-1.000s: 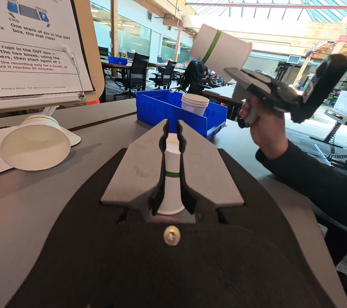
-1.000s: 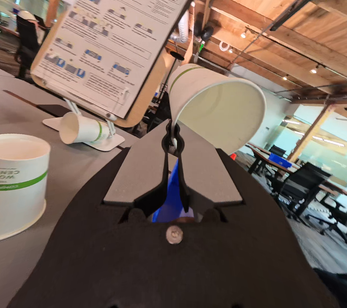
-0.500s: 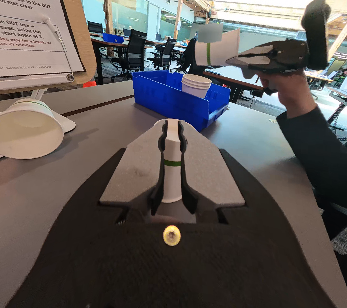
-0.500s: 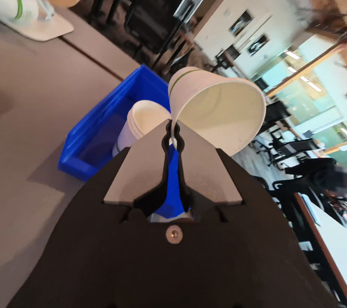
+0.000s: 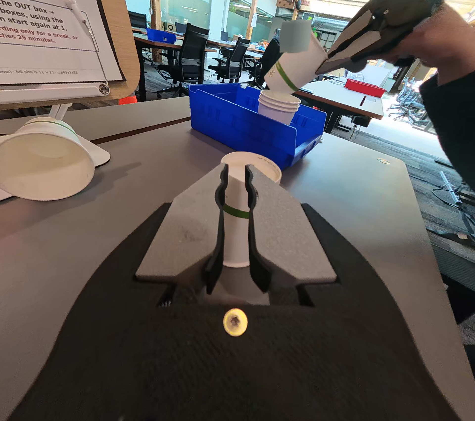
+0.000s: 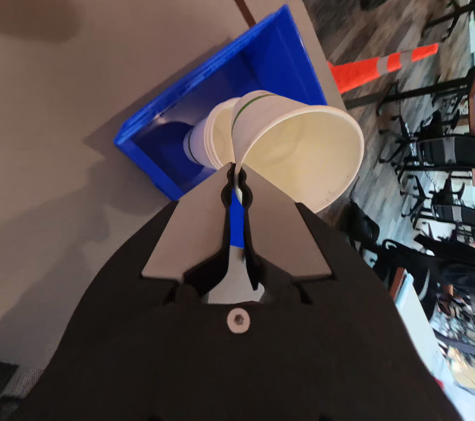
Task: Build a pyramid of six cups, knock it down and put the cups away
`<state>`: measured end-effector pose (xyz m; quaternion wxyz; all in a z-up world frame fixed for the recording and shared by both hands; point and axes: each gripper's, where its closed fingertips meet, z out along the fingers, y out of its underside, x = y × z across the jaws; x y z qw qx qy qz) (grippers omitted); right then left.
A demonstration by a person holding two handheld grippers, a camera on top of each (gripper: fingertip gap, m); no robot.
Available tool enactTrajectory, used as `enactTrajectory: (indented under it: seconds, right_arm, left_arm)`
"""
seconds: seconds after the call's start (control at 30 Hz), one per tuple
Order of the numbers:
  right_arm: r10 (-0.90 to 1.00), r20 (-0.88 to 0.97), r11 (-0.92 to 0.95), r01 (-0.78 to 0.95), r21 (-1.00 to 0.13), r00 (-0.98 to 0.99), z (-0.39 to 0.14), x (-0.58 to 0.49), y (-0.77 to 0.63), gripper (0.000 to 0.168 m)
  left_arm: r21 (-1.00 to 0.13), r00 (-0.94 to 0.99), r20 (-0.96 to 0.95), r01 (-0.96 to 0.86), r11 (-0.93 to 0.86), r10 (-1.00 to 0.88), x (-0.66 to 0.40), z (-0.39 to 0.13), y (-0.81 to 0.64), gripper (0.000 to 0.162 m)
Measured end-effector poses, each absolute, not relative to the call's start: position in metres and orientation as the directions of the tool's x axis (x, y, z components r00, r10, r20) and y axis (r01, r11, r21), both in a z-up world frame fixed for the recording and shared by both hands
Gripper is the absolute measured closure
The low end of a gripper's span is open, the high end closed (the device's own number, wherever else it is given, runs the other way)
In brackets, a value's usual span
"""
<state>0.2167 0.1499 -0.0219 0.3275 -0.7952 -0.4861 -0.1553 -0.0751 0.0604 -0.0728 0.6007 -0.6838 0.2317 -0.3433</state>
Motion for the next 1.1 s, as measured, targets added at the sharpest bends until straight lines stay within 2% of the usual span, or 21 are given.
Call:
enactTrajectory:
  seconds: [0.17,0.23,0.27,0.33,0.43,0.57,0.63,0.7,0.73,0.87,0.97,1.03,1.07,1.1]
  right_arm:
    - [0.734,0.485,-0.411,0.88,-0.239,0.475,-0.044,0.225,0.155,0.164]
    - [0.713,0.513,-0.421,0.876,-0.235,0.479,-0.041,0.226,0.163,0.131]
    - [0.695,0.528,-0.423,0.872,-0.247,0.487,-0.037,0.226,0.166,0.122]
    - [0.655,0.555,-0.4,0.858,-0.321,0.513,-0.025,0.218,0.172,0.123]
    - [0.595,0.58,-0.288,0.821,-0.493,0.557,-0.005,0.187,0.169,0.128]
    - [0.834,0.3,-0.102,0.664,-0.741,0.462,-0.03,0.091,0.109,0.147]
    - [0.921,0.132,-0.117,0.581,-0.805,0.368,-0.053,0.053,0.081,0.144]
    - [0.948,0.054,-0.125,0.522,-0.844,0.314,-0.073,0.026,0.069,0.132]
    - [0.954,0.059,-0.104,0.506,-0.856,0.295,-0.08,0.016,0.067,0.127]
    - [0.987,0.151,0.106,0.475,-0.874,0.057,-0.088,-0.019,0.031,0.141]
    - [0.961,0.265,0.173,0.592,-0.787,0.072,-0.1,-0.031,0.043,0.136]
    - [0.952,0.302,0.197,0.653,-0.732,0.051,-0.109,-0.038,0.045,0.139]
    - [0.934,0.35,0.222,0.663,-0.715,0.065,-0.108,-0.039,0.05,0.154]
    - [0.925,0.373,0.232,0.679,-0.696,0.066,-0.108,-0.039,0.051,0.158]
  left_arm:
    - [-0.974,0.662,0.209,0.072,-0.216,-0.72,-0.075,-0.085,0.064,0.151]
    - [-0.97,0.668,0.214,0.059,-0.236,-0.713,-0.076,-0.09,0.066,0.15]
    - [-0.968,0.668,0.216,0.054,-0.243,-0.712,-0.076,-0.092,0.067,0.15]
    - [-0.967,0.667,0.217,0.049,-0.249,-0.713,-0.075,-0.094,0.067,0.149]
    - [-0.972,0.672,0.197,0.038,-0.232,-0.714,-0.074,-0.092,0.066,0.147]
    - [-0.986,0.688,0.123,0.004,-0.165,-0.715,-0.073,-0.088,0.065,0.141]
    - [-0.993,0.678,0.085,-0.005,-0.121,-0.73,-0.069,-0.084,0.061,0.136]
    - [-0.997,0.661,0.048,-0.016,-0.078,-0.749,-0.063,-0.081,0.056,0.134]
    - [-0.998,0.649,0.028,-0.029,-0.061,-0.76,-0.059,-0.081,0.053,0.132]
    - [-0.994,0.652,-0.066,-0.109,-0.007,-0.755,-0.053,-0.086,0.051,0.131]
    - [-0.991,0.651,-0.069,-0.131,-0.022,-0.756,-0.053,-0.092,0.052,0.127]
    - [-0.99,0.666,-0.061,-0.133,-0.037,-0.744,-0.057,-0.094,0.056,0.127]
    - [-0.99,0.685,-0.056,-0.133,-0.049,-0.727,-0.062,-0.094,0.059,0.127]
    - [-0.99,0.703,-0.046,-0.125,-0.06,-0.71,-0.068,-0.093,0.062,0.127]
